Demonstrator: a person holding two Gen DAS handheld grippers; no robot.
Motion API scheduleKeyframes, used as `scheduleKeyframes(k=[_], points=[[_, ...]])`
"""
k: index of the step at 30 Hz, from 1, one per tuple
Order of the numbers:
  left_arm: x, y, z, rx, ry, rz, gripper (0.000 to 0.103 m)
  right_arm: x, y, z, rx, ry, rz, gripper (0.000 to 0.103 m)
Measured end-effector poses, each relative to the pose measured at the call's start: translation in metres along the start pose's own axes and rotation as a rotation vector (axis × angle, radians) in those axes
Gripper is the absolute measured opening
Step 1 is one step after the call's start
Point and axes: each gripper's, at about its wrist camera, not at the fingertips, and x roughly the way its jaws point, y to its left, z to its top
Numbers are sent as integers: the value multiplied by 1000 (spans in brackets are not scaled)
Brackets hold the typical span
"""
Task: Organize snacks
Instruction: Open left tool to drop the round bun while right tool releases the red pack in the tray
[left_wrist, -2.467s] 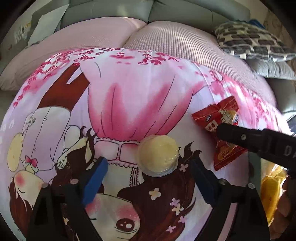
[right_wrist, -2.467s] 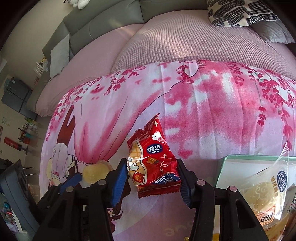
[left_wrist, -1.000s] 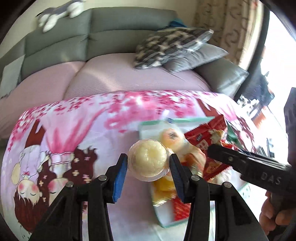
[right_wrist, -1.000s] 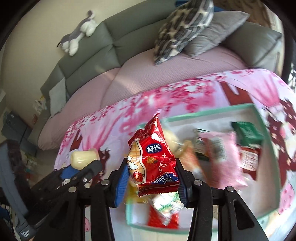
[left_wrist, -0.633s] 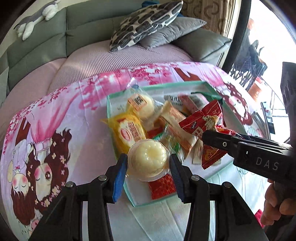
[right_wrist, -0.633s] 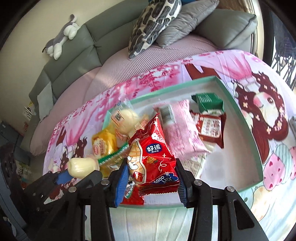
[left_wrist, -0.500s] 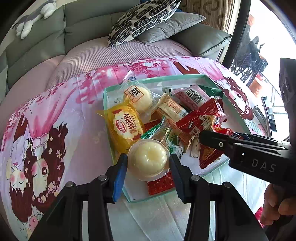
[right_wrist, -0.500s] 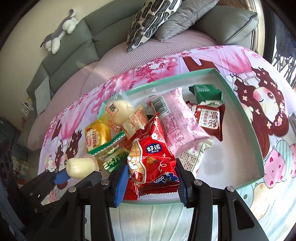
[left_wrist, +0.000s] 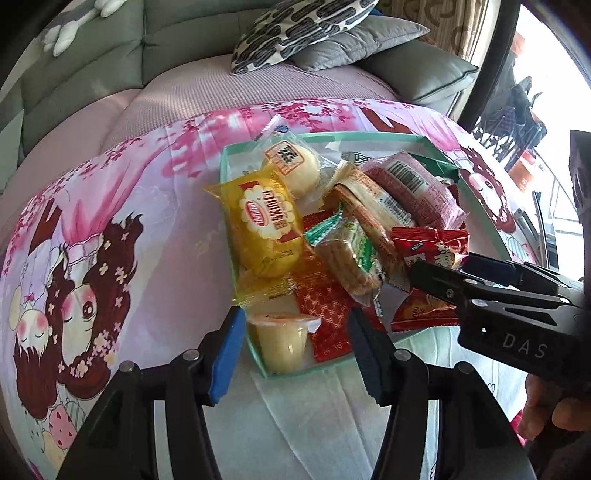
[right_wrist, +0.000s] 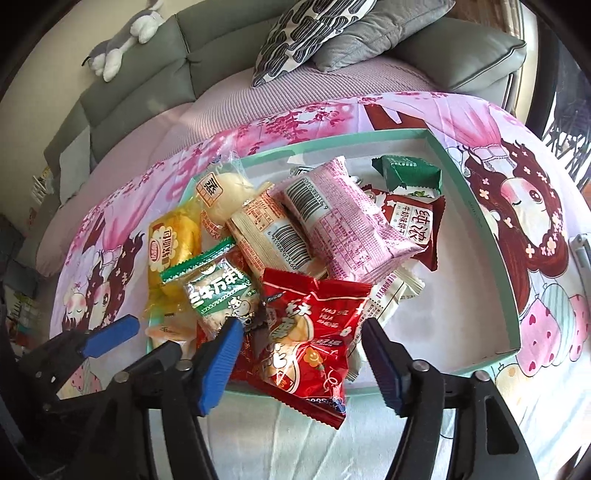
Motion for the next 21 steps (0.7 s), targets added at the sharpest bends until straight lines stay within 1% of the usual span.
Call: scheduleKeyframes(k=[1,3,7,8,9,10,12,14,18,21], points=[[-2,2,-1,-9,-3,11,72,-1,0,-1,-7,-5,-6,80],[-5,8,-4,-31,-13,44,81,-2,1,-3,-18,-12,-15,88],[-11,24,-9,-88,-32,85,82,-3,3,-7,-33,-20,-21,97],[-12,27,-9,-101,-35,99,82,-4,3,-7,-35,-25,-22,101],[-13,32,-10,-118,-39,116,84,-5,4,-8,-38,-31,-22,103],[-13,36,-12,-136,-43,131,92,-6,4,-9,-41,-37,-22,103],[-15,44,-15,-175,-51,161,99,-7,5,-10,-44,-44,-24,103],[-16,50,-17,-203,-51,200,100,-6,6,-12,-45,-46,-26,103],[-20,57,-20,-226,-63,222,100,-6,10,-15,-57,-48,-36,103],[-24,57,-21,-241,-74,258,100,-8,11,-16,-59,-53,-42,103]])
